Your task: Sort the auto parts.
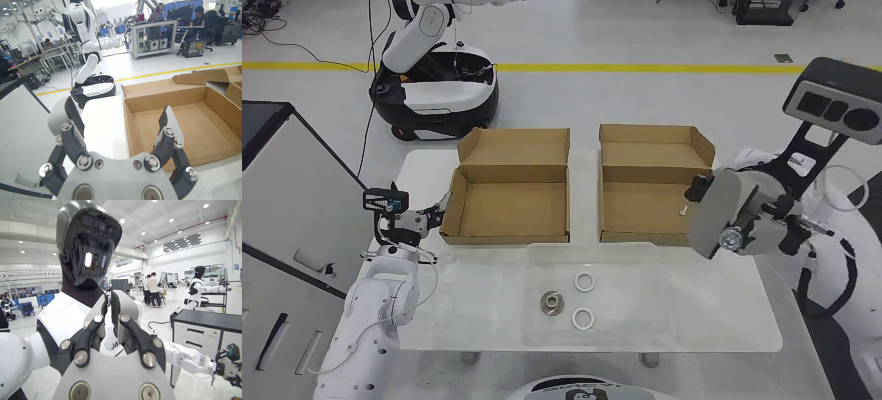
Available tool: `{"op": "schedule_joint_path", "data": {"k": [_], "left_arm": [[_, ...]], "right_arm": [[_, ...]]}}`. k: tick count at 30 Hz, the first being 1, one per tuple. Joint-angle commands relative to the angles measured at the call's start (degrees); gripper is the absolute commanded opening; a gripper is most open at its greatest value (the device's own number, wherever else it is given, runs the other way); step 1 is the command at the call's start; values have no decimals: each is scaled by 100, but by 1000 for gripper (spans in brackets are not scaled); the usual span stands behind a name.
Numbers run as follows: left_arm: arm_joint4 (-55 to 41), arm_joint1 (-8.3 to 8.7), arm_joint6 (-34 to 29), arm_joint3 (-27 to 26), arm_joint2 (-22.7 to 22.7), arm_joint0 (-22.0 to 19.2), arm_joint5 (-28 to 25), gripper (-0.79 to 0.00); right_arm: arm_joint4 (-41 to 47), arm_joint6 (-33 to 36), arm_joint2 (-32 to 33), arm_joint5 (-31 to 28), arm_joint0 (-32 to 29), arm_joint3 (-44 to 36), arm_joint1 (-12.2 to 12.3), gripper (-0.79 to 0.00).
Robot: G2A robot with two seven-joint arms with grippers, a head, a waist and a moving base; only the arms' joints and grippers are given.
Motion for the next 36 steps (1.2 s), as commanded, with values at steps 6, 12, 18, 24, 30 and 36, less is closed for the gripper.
{"op": "schedule_joint_path", "data": {"k": [6,12,18,24,30,36], "left_arm": [[0,0,0,0,0,0,0,0],[0,0,0,0,0,0,0,0],[0,0,0,0,0,0,0,0],[0,0,0,0,0,0,0,0],[0,0,0,0,0,0,0,0],[0,0,0,0,0,0,0,0]], "right_arm": [[-282,305,106,296,73,79,-71,-785],[-524,450,172,441,84,102,-132,-785],[-373,401,162,392,47,62,-182,-785],[-373,401,162,392,47,62,-182,-785],[-373,401,162,392,47,62,-182,-785],[-962,446,517,981,-165,123,-115,-785]]}}
